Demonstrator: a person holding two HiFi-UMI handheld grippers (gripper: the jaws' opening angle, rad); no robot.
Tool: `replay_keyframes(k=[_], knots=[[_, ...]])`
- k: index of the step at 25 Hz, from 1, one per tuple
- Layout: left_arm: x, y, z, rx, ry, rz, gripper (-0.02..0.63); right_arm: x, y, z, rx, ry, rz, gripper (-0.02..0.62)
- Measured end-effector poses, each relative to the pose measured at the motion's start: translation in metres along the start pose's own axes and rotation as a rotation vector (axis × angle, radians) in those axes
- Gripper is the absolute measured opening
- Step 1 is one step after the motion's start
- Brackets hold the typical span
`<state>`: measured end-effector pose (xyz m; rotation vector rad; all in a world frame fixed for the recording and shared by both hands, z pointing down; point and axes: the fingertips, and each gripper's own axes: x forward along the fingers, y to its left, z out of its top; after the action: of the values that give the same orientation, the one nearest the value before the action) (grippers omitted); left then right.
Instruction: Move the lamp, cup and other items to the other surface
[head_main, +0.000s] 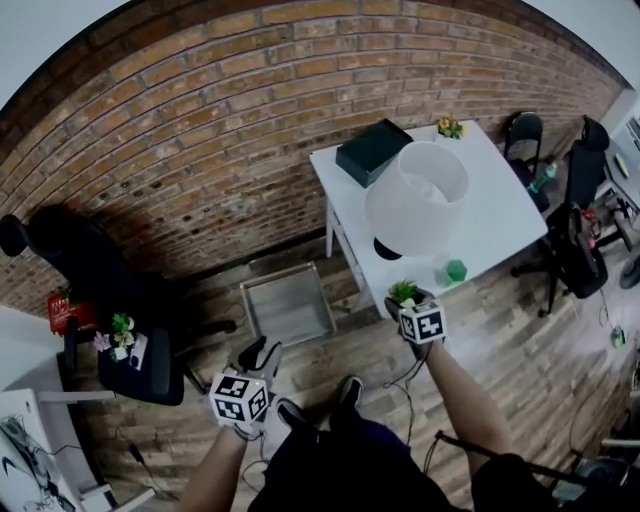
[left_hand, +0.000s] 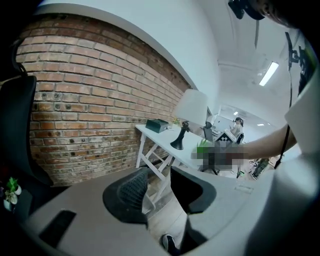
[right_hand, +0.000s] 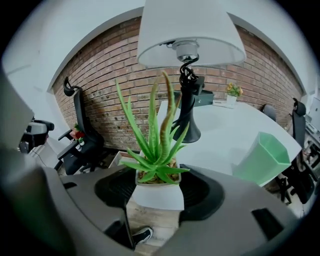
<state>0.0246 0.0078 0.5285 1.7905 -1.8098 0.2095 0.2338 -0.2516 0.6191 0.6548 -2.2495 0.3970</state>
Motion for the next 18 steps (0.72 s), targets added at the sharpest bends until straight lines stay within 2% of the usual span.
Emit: replay_keyframes(k=[5,12,18], knots=[[0.005,-0.009,0.0,-0.013,-0.01,0.024,0.144,0.008,-0.006,-0.009,0.001,0.014,0.02,0.267],[0.007,-0.015,0.001,-0.017,-0.013,0.05,0.144,0.013,-0.005,-0.015,0.021,-0.02,0.06,0.268],[0.013,-0.025,0.005,-0.011,-0.019,0.05,0.144,0.004,-0.009,-0.009,0.04,-0.076,0.092,0.307]])
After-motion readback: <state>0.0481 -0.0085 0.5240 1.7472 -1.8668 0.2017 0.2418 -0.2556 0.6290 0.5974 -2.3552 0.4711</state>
